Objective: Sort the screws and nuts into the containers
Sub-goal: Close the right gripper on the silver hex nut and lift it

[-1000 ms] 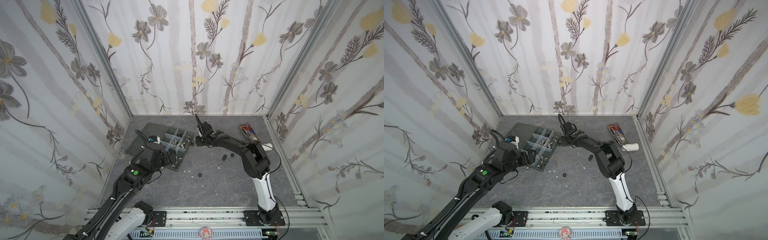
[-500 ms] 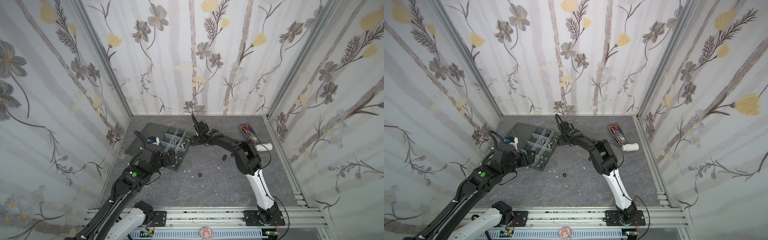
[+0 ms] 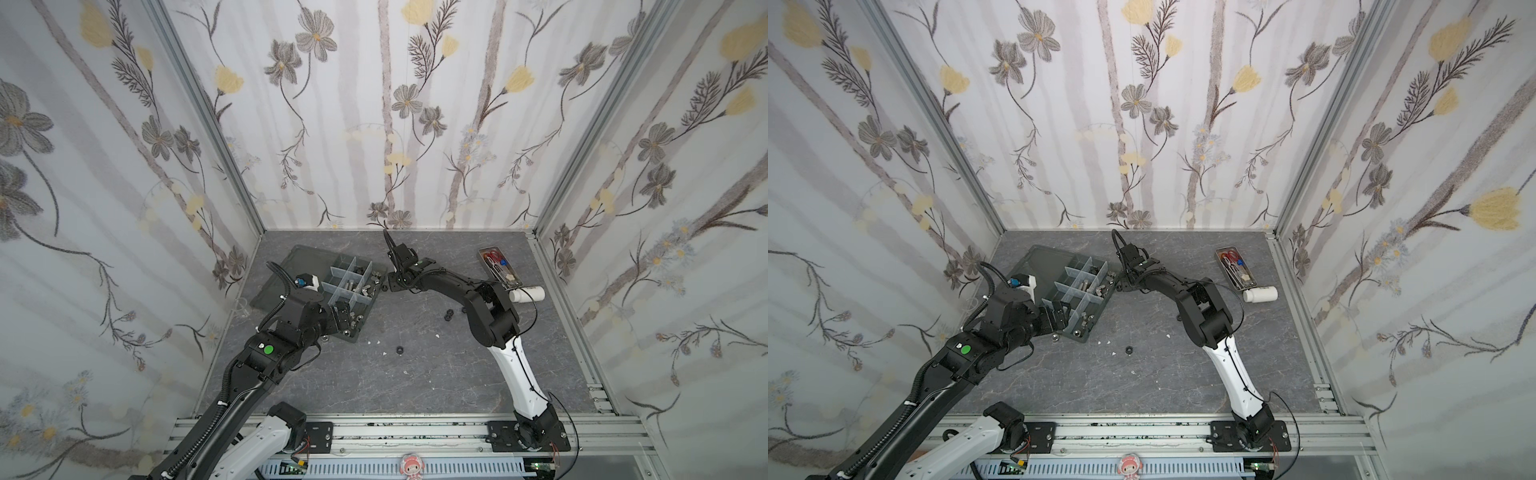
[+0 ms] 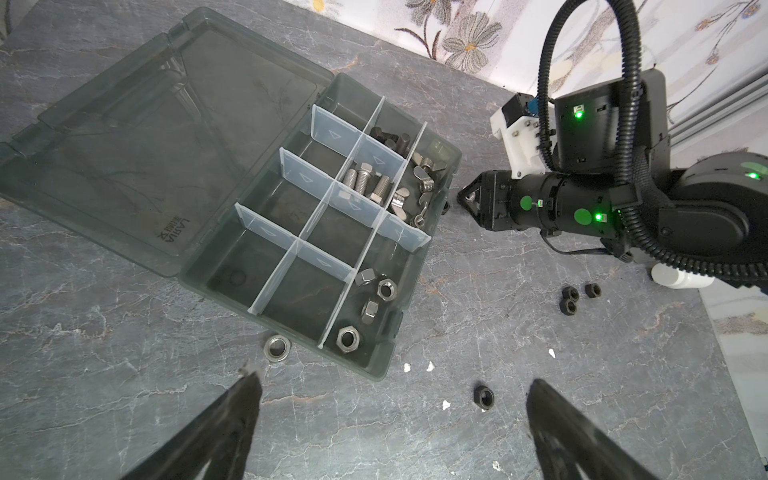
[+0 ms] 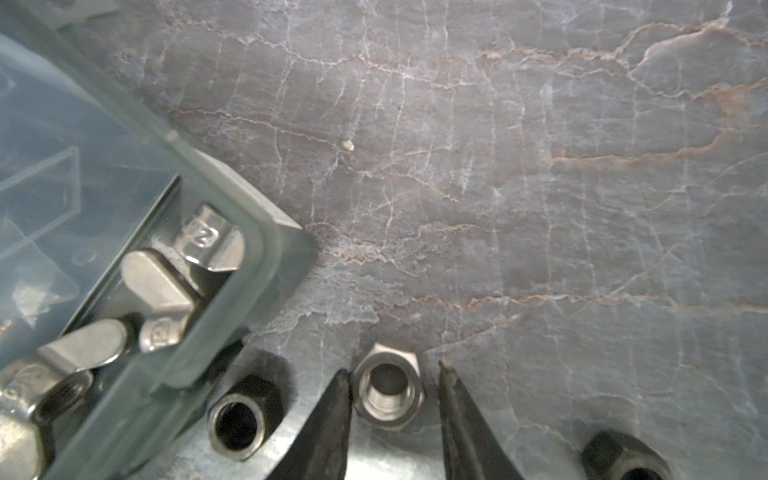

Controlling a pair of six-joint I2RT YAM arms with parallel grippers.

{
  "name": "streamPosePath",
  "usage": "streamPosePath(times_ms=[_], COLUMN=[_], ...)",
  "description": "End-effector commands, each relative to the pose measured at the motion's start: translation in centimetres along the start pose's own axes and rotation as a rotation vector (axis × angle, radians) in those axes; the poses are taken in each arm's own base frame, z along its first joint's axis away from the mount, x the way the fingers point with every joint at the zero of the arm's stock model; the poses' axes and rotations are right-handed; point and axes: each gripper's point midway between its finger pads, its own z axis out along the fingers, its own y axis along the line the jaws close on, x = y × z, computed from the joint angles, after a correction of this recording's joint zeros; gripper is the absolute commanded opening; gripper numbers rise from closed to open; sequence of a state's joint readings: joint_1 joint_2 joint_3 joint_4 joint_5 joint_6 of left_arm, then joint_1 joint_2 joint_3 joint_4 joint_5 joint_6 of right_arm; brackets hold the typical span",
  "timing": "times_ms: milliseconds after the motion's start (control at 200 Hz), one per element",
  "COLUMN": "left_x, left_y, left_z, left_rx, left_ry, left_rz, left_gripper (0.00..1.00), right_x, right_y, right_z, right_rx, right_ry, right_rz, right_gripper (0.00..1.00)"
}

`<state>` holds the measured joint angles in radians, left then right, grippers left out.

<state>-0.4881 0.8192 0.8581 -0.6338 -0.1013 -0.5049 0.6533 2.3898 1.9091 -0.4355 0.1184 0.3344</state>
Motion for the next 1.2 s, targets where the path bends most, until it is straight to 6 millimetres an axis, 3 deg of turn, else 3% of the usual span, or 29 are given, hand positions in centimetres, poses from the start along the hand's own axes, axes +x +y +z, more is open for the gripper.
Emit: streamPosePath(times_ms=[0,430,634,944,1199], left_x=[-0.2,-0.2,-0.3,-0.1,0.3], left_y=[0.1,0.4,0.3,0.6,1.0], left_z=[0.1,-0.4,-0.6,-0.7,-0.8], left_rx=[-0.009,-0.017,-0.018,-0.027,-0.039], left_ry=[-0.006,-0.014,-0.012,-0.005,0.003], left_rz=[0.002,-0.004,-0.007,-0.030,-0.049], left_gripper=[1.00,1.00,1.00,1.00,1.00], right_x=[0.1,0.4,-0.1,-2.1,-2.5], right_y=[-0.1,-0.2,0.1,1.3,2.8], right_z=[0.3,0.9,0.1,-3.8,-7.8], right_rx=[0.011,0.018,0.011,-0.001,-0.031], right_ry=[0.002,0.015,0.006,-0.050,-0.098], right_rz=[-0.008,-0.013,-0.014,-0.034,-0.056], right_gripper=[0.36,0.26,0.20,0.16,0.14])
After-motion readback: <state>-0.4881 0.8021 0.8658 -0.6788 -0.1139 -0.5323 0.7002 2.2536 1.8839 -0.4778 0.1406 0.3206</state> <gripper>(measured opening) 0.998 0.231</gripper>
